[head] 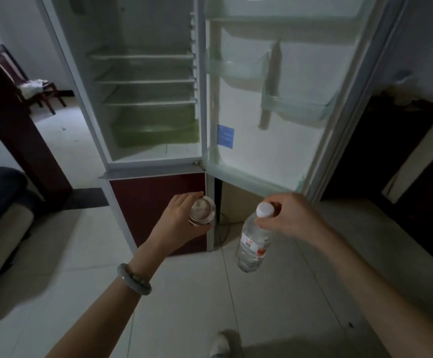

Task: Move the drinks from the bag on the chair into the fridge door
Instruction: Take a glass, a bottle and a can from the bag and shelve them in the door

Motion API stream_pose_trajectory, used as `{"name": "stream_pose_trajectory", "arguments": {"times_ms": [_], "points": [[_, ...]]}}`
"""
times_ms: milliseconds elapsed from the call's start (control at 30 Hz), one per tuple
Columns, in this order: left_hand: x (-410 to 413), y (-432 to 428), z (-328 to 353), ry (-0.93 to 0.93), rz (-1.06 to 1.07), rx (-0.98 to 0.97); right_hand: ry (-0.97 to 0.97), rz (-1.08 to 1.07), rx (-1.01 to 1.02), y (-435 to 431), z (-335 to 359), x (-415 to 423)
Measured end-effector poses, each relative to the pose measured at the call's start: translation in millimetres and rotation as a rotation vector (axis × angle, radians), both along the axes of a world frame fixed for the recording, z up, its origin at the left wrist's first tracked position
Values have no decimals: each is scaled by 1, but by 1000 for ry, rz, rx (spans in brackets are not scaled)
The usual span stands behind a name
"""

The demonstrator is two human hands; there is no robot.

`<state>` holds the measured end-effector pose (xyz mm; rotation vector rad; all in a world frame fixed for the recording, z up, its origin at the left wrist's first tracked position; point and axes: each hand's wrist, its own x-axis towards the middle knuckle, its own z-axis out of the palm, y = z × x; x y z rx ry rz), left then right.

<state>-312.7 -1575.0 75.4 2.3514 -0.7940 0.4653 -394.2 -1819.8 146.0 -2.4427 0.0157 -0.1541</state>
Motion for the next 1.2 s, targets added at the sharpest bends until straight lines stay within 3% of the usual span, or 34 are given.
{"name": "stream_pose_trajectory", "arguments": {"times_ms": [300, 567, 900, 1200], "points": [[148, -16, 36, -40, 21, -37, -152, -59, -27, -32, 30, 168], [221, -17, 29, 26, 78, -45, -328, -105, -56, -29, 21, 299], [297, -4, 17, 74, 53, 1, -80, -173, -13, -8, -27, 406], [347, 1, 14, 147, -39, 28, 11, -197, -42, -1, -43, 454]]}}
